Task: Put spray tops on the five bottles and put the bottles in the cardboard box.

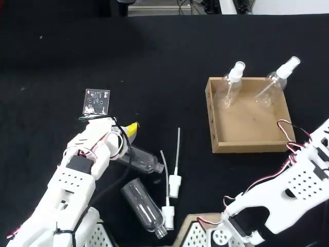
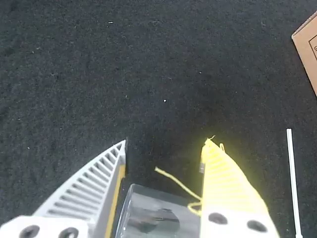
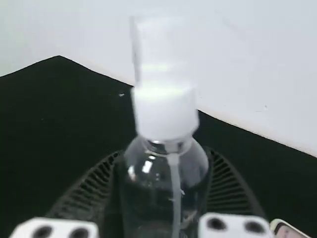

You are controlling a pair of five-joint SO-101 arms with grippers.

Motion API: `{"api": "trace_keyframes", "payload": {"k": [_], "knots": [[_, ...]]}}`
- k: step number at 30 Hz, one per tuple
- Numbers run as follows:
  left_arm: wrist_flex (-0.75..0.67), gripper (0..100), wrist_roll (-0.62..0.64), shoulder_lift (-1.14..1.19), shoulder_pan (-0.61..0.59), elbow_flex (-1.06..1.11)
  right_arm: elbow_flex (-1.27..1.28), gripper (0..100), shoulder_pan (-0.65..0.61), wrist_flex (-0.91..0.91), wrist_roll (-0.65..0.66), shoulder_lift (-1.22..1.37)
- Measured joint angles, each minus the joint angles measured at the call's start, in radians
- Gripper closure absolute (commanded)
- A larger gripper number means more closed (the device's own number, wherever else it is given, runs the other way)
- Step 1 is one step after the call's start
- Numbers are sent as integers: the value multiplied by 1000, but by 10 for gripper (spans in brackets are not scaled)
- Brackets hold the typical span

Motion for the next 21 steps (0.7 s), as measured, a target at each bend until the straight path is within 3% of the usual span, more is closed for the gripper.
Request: {"api": "trace_keyframes", "payload": {"k": [8, 18, 21], "knots": [[0, 773, 0, 0, 0, 0, 37, 987, 5, 48, 2, -94], [0, 773, 0, 0, 0, 0, 104, 987, 20, 620, 3, -563], [0, 773, 0, 0, 0, 0, 167, 987, 14, 713, 3, -674]]}}
